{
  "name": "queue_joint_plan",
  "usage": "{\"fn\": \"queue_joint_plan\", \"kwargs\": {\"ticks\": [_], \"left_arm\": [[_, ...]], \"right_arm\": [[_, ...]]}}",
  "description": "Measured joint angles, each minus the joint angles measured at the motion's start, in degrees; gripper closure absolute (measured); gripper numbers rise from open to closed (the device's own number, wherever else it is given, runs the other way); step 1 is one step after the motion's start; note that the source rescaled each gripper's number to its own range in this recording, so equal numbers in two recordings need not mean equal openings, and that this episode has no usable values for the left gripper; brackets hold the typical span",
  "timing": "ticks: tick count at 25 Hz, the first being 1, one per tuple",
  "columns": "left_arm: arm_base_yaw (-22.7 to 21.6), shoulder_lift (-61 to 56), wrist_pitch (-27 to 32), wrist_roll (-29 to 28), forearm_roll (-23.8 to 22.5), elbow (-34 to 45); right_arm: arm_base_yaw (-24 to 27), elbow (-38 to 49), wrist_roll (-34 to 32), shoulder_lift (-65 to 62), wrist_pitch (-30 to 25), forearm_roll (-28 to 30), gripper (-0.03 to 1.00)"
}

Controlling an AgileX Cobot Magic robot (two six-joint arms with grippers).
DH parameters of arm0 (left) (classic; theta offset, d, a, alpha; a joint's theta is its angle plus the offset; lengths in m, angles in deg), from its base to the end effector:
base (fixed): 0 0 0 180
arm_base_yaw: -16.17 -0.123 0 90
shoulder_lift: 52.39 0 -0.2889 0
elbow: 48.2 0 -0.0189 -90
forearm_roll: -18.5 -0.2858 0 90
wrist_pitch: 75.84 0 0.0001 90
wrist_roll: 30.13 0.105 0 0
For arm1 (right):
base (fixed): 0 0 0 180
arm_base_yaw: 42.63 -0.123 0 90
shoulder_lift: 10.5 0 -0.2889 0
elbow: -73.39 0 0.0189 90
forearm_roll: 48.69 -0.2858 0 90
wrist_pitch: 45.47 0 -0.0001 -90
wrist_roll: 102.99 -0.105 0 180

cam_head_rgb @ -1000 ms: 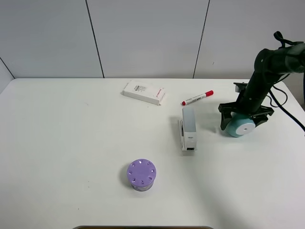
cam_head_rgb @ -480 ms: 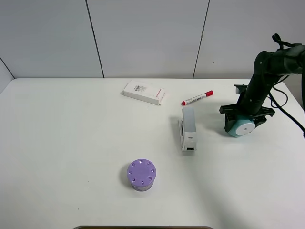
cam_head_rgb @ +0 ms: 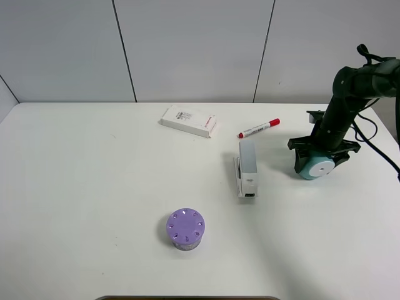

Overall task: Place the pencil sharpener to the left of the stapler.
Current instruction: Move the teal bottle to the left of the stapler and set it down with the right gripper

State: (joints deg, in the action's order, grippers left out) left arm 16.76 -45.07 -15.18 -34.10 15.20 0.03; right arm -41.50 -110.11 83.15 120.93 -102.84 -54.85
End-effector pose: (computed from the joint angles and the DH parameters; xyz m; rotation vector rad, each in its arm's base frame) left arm 0.0326 0.0049 0.2907 -0.0628 2.0260 0.0185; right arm 0.4188 0.0012 0.0747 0.0385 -3.0514 -0.1428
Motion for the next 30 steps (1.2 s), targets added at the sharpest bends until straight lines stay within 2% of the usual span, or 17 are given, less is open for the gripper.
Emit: {"fn": "queue_joint_plan", "kwargs": {"ticks": [15,30], "left_arm": [[0.0,0.0,0.0,0.0,0.0,0.0],[0.0,0.0,0.0,0.0,0.0,0.0]], "right_arm": [[0.0,0.0,0.0,-1.02,0.98,-0.05,0.97],[0.0,0.0,0.0,-12.31,-1.78,-1.68,0.97]]}}
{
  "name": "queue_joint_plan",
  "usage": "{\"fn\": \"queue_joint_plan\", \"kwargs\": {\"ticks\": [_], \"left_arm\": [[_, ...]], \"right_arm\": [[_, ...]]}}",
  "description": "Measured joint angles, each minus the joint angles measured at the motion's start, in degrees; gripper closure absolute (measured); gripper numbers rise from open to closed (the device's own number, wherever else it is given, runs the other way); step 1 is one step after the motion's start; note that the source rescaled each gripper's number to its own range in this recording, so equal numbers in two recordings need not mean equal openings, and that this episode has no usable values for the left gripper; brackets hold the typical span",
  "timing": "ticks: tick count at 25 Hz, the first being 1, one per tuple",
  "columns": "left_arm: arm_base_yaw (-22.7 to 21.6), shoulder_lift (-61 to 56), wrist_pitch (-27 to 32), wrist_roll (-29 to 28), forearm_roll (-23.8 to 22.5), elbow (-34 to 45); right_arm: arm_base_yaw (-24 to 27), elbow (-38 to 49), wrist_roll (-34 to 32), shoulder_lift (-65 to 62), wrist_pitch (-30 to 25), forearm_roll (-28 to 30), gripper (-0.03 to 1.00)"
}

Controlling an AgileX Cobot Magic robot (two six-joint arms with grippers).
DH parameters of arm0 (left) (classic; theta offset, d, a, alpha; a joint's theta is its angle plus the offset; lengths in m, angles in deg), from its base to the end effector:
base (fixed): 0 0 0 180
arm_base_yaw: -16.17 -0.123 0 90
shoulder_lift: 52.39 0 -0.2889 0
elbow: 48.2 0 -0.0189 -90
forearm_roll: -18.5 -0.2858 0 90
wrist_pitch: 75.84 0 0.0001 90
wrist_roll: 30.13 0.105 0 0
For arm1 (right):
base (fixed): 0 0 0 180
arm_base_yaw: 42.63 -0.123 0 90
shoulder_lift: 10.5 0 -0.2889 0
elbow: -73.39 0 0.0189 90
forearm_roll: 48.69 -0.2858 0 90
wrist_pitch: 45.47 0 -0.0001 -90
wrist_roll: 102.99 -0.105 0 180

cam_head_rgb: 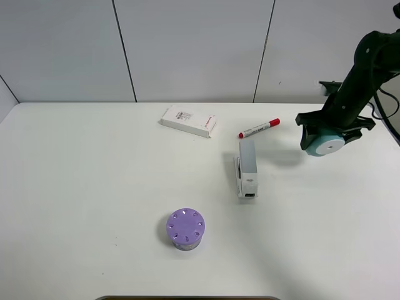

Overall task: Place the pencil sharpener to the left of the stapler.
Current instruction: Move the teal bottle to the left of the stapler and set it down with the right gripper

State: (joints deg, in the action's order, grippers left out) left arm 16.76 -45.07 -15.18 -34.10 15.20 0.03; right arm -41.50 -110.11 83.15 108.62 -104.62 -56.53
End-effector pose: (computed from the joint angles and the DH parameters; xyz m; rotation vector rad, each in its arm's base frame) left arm 0.0326 0.0049 0.2907 -0.0628 2.0260 0.0185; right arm 0.4165 0.0041 0.1650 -0.0343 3.0379 0.1743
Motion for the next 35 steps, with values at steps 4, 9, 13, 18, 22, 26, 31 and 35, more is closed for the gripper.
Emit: {"fn": "queue_joint_plan", "kwargs": {"ticks": [4,9,13,18,22,26,31,35], "left_arm": [[0.0,0.0,0.0,0.0,0.0,0.0],[0.0,0.0,0.0,0.0,0.0,0.0],[0.0,0.0,0.0,0.0,0.0,0.0],[0.0,0.0,0.0,0.0,0.0,0.0],[0.0,0.0,0.0,0.0,0.0,0.0],[0.0,0.0,0.0,0.0,0.0,0.0],[0.0,0.0,0.0,0.0,0.0,0.0],[0.0,0.0,0.0,0.0,0.0,0.0]], "right_arm": [[-0.57,0.0,0.0,-4.08,-0.19,-0.92,0.97],[-4.51,0.0,0.0,-7.76,-1.01,-0.98,0.97],[-8.73,-1.53,-0.36,-8.42,-2.87,-0.98,0.97],[-13.44,-9.28,-1.99,-8.42,-5.47,-1.12,0.97],[-16.38,-15.26,-3.07,-8.42,-6.51,-1.33,0.97],[-18.6,-18.88,-4.3,-8.42,-6.92,-1.4,0.97],[-21.88,-19.45,-4.58,-8.42,-6.92,-1.4,0.97],[-24.93,-19.45,-4.58,-8.42,-6.0,-1.4,0.97]]}}
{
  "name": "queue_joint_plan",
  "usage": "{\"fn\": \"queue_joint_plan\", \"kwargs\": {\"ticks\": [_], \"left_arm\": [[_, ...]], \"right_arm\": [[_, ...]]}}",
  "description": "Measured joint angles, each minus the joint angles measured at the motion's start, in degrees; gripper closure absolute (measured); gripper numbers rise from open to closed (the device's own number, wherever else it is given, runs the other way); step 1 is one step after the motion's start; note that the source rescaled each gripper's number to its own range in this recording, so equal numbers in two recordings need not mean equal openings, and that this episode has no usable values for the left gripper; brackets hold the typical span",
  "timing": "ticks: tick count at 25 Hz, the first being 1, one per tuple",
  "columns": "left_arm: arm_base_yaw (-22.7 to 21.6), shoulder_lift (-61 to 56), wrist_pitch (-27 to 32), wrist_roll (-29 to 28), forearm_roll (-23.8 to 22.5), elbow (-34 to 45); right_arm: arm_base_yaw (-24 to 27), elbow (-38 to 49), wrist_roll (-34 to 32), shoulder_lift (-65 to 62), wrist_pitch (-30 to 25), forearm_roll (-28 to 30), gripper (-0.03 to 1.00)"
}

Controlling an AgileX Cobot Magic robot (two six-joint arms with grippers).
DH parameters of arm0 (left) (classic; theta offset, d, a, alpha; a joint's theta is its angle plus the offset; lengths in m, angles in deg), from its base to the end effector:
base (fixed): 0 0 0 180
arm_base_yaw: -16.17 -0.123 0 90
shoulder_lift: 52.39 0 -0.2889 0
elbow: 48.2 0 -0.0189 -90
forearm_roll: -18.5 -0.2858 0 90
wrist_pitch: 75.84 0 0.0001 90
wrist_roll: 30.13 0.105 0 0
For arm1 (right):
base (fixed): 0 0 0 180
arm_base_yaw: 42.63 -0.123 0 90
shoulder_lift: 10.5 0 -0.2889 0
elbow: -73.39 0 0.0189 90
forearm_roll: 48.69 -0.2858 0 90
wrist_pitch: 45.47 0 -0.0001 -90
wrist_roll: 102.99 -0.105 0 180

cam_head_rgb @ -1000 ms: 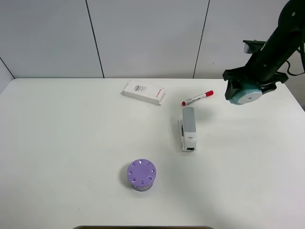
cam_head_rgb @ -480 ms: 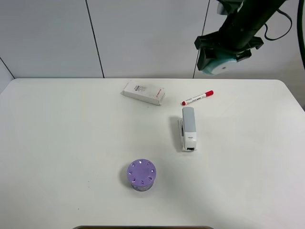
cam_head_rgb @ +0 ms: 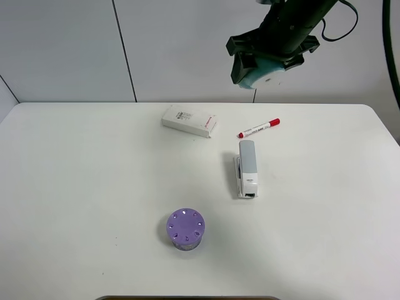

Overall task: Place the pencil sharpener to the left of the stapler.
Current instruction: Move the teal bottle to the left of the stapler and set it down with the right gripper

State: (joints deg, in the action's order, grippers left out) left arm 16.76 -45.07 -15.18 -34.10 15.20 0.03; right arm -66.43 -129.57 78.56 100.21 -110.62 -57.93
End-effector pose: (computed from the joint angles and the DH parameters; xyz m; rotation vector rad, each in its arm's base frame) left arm 0.0326 0.0049 0.2907 -0.0628 2.0260 0.0185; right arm 0.3916 0.1894 0.3311 -0.5472 2.6328 0.3401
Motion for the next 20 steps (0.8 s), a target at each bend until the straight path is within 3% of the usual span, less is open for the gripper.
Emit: {"fn": "queue_joint_plan", "kwargs": {"ticks": [12,20], "left_arm": [[0.0,0.0,0.0,0.0,0.0,0.0],[0.0,0.0,0.0,0.0,0.0,0.0]], "right_arm": [[-10.37,-0.13,-0.19,6.17,3.31,-0.49,0.97],[-12.32,-0.13,-0.36,12.75,4.41,-0.49,0.97]]}}
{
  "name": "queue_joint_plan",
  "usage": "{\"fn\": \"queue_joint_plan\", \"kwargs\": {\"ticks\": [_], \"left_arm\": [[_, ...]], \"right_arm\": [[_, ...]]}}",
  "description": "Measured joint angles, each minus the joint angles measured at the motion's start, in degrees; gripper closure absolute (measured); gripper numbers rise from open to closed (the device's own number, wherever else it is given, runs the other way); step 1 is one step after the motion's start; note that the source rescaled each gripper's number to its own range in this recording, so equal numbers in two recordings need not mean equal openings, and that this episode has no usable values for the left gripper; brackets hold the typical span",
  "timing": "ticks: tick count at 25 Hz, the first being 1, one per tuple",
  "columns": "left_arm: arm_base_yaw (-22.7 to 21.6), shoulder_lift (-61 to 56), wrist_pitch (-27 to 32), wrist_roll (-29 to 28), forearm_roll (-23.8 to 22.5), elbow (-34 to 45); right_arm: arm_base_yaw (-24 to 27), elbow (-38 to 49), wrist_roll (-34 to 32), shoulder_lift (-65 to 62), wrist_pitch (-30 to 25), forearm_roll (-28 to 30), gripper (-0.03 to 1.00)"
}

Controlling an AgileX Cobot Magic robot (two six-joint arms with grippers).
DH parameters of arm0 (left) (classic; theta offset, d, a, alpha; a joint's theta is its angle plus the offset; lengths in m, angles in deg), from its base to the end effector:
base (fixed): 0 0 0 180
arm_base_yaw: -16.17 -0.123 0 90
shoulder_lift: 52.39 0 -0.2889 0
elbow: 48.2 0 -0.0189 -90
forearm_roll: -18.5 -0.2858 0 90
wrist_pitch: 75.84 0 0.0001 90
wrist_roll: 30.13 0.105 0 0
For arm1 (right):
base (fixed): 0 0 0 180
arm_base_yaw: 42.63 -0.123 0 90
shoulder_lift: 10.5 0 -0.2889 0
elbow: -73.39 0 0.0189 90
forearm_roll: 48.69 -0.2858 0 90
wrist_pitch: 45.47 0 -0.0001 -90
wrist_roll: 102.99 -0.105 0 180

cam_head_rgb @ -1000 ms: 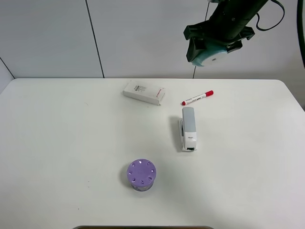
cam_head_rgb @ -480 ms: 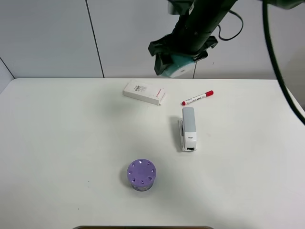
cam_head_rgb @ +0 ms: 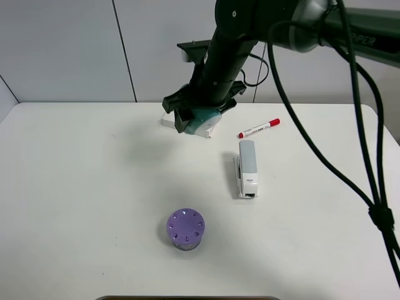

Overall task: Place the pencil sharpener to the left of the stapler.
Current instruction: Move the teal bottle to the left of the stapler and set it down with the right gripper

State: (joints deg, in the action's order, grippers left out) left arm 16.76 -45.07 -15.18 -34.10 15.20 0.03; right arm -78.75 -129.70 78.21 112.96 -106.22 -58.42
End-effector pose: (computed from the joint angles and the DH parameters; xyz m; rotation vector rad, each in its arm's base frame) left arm 0.0326 0.0049 0.2907 -0.0628 2.0260 0.0185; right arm 0.3769 0.2942 0.2331 -0.8337 2.7294 0.3632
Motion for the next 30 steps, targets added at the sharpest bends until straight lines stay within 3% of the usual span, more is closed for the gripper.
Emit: {"fn": "queue_joint_plan", "kwargs": {"ticks": [30], "left_arm": [[0.0,0.0,0.0,0.0,0.0,0.0]], "right_arm": [[0.0,0.0,-1.55,17.76,-0.67,1.05,0.97]]}}
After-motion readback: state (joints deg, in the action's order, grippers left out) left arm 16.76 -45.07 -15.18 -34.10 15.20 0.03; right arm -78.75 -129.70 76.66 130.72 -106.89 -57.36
